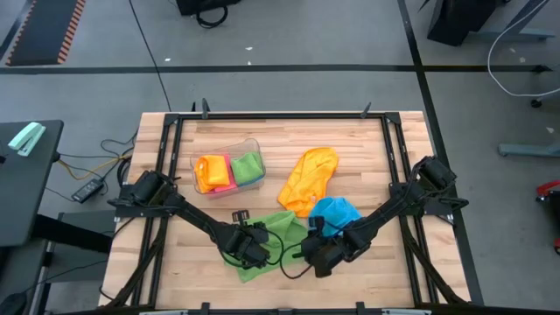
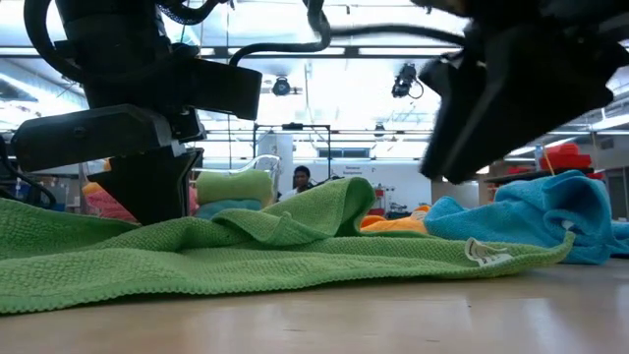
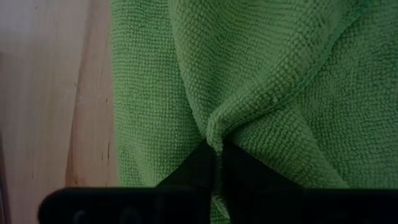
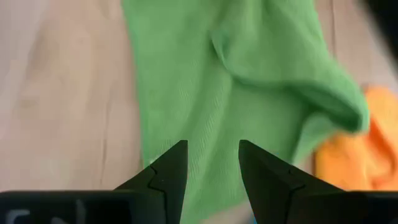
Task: Fold microfiber towels
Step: Fold the green microfiber towel
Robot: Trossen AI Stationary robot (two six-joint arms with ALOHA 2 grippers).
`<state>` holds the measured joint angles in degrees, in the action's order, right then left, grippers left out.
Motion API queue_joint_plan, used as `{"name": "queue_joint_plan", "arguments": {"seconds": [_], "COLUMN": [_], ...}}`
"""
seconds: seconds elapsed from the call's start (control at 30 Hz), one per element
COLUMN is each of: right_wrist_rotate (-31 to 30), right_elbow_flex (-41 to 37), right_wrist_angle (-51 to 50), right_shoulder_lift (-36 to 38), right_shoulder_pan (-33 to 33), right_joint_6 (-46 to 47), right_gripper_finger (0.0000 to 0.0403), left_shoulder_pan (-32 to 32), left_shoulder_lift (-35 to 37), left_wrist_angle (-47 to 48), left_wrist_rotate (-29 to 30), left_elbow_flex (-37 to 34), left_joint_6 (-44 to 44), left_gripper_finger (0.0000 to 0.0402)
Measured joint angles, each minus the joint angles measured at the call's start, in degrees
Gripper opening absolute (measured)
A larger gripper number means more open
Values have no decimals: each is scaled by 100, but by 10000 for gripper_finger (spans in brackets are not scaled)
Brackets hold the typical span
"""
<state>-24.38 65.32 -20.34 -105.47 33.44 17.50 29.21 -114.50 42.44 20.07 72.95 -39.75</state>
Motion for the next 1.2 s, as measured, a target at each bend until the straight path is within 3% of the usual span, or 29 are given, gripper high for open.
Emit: {"name": "queue_joint_plan", "arguments": {"seconds": [0.37, 0.63, 0.97, 1.2], "right_wrist_rotate": [140, 1024, 1275, 1146], "right_elbow_flex": [-1030, -1581, -853, -706], "right_wrist_angle": [2910, 4657, 5005, 4893], "right_shoulder_lift": [0, -90, -1269, -1452], "right_shoulder_pan": [-315, -845, -943, -943], "right_joint_6": [-1492, -1777, -2206, -2315], "right_gripper_finger": [152, 152, 152, 129], "left_shoulder_pan": [0, -13, -9, -4], "left_shoulder_lift": [0, -2, -4, -4], "left_wrist_angle": [-4, -11, -44, -37], "left_wrist_rotate": [0, 31, 84, 83], "left_elbow_flex": [0, 0, 0, 2], "left_joint_6": [0, 4, 31, 31], "left_gripper_finger": [43, 42, 55, 52]}}
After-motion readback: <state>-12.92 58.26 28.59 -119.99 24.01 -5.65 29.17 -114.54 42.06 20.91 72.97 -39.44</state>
